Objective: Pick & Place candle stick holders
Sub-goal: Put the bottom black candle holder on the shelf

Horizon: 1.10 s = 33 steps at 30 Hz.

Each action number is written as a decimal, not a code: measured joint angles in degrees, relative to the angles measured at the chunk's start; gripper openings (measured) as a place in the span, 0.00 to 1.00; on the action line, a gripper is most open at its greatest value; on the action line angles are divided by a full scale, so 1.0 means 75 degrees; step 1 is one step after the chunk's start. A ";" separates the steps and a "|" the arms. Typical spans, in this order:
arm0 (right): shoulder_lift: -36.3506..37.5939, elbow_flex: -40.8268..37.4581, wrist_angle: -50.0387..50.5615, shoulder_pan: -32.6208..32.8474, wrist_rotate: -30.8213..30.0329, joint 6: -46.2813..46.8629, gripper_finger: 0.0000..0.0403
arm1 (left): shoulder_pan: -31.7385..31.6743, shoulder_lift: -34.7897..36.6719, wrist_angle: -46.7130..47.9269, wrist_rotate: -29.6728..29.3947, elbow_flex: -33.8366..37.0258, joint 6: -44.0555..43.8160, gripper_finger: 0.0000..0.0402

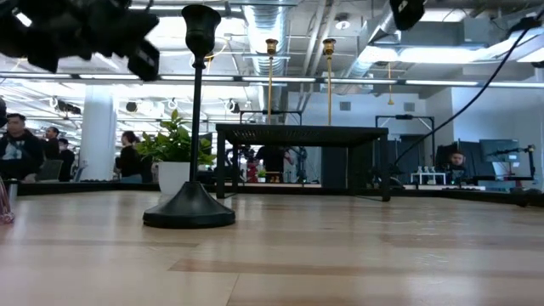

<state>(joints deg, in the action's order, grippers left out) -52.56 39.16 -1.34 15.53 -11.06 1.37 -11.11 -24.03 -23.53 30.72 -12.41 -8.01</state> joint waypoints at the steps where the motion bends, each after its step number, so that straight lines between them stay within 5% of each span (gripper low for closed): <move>1: -0.0003 0.0000 -0.0046 0.0142 -0.0211 -0.0079 0.00 | 0.0093 0.0000 -0.0003 -0.0040 -0.0087 -0.0003 0.01; 12: -0.0182 0.0002 -0.0213 0.1032 -0.0975 -0.0236 0.00 | 0.1054 -0.0164 0.1046 -0.0891 -0.0174 0.0963 0.01; 24: -0.0595 0.0012 -0.0561 0.1186 -0.1196 -0.0236 0.00 | 0.1800 -0.2073 0.1123 -0.1553 -0.0125 0.1874 0.01; 33: -0.0592 0.0012 -0.0530 0.1186 -0.1159 -0.0239 0.00 | 0.1935 -0.3365 -0.0288 -0.1182 -0.0124 0.2096 0.01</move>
<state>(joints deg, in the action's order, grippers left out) -56.99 39.24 -5.31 24.43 -19.75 -0.43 3.40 -49.27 -25.69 21.86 -13.34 7.70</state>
